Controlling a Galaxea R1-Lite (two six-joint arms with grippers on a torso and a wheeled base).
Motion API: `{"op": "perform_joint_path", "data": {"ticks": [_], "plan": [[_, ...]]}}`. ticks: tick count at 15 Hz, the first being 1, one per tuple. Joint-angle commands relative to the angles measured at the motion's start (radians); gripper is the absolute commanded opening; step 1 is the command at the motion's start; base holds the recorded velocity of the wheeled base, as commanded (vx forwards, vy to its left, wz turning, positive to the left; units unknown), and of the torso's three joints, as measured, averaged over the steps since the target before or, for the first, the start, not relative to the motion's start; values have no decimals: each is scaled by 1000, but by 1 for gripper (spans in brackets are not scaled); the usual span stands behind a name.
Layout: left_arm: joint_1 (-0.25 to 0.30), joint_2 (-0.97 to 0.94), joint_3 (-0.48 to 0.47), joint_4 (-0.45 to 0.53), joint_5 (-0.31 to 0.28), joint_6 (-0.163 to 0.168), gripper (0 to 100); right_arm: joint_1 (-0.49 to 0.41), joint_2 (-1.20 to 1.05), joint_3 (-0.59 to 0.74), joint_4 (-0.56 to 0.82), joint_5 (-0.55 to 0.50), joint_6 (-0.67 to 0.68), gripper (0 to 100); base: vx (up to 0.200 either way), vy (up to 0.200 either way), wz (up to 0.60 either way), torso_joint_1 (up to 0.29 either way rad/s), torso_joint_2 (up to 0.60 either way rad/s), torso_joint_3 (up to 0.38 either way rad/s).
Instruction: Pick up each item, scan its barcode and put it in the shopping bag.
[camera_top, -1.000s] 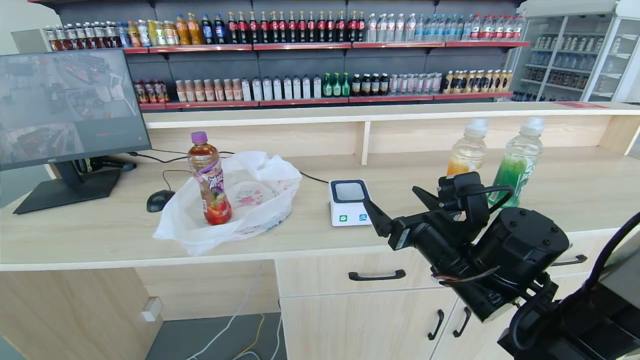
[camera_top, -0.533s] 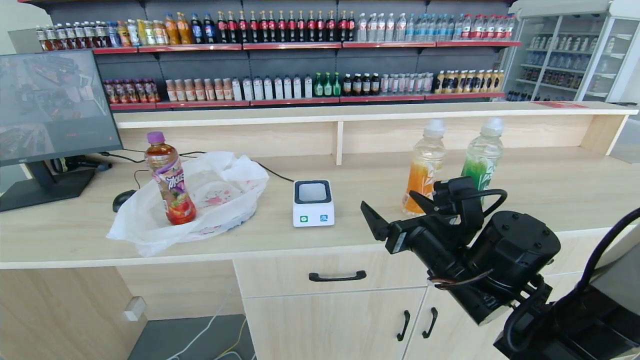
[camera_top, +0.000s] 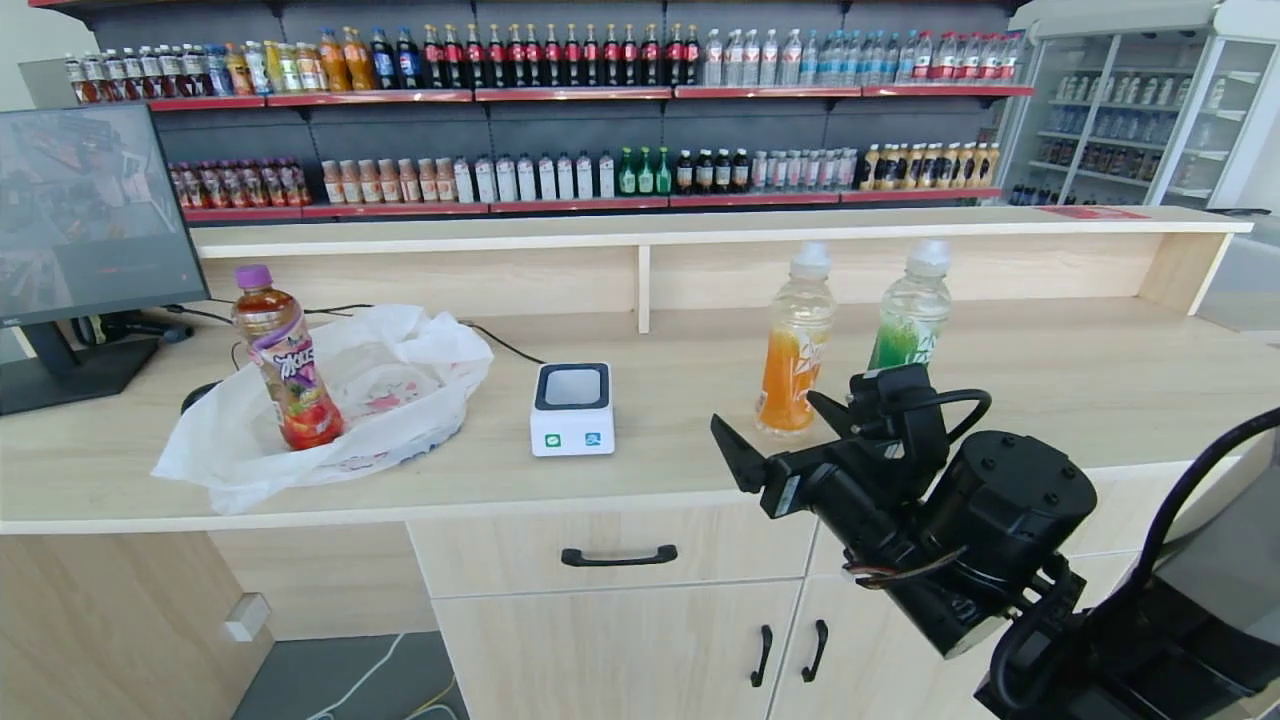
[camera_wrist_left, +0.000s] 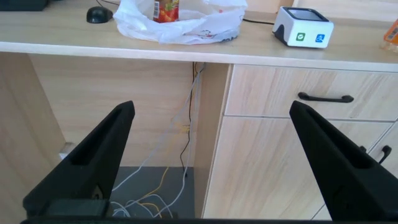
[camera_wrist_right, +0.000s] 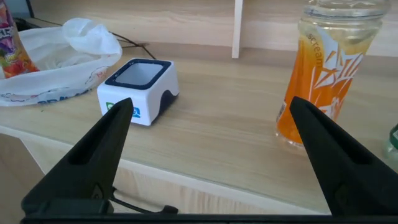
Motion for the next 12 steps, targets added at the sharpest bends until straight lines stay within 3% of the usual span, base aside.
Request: {"op": "perform_joint_path", "data": {"ticks": [1, 2, 5, 12], "plan": [[1, 0, 0, 0, 0, 0, 100, 1, 1, 8, 0, 0, -1, 100, 0, 0, 0, 0, 0, 0], [1, 0, 0, 0, 0, -2, 100, 1, -1, 10, 0, 0, -1, 100, 0, 0, 0, 0, 0, 0], [-1, 0, 0, 0, 0, 0, 100, 4, 1, 8, 0, 0, -1, 100, 200, 67, 0, -4, -2, 2], [1, 0, 0, 0, 0, 0, 100, -2, -15, 38, 0, -35, -4, 100, 0, 0, 0, 0, 0, 0]]}}
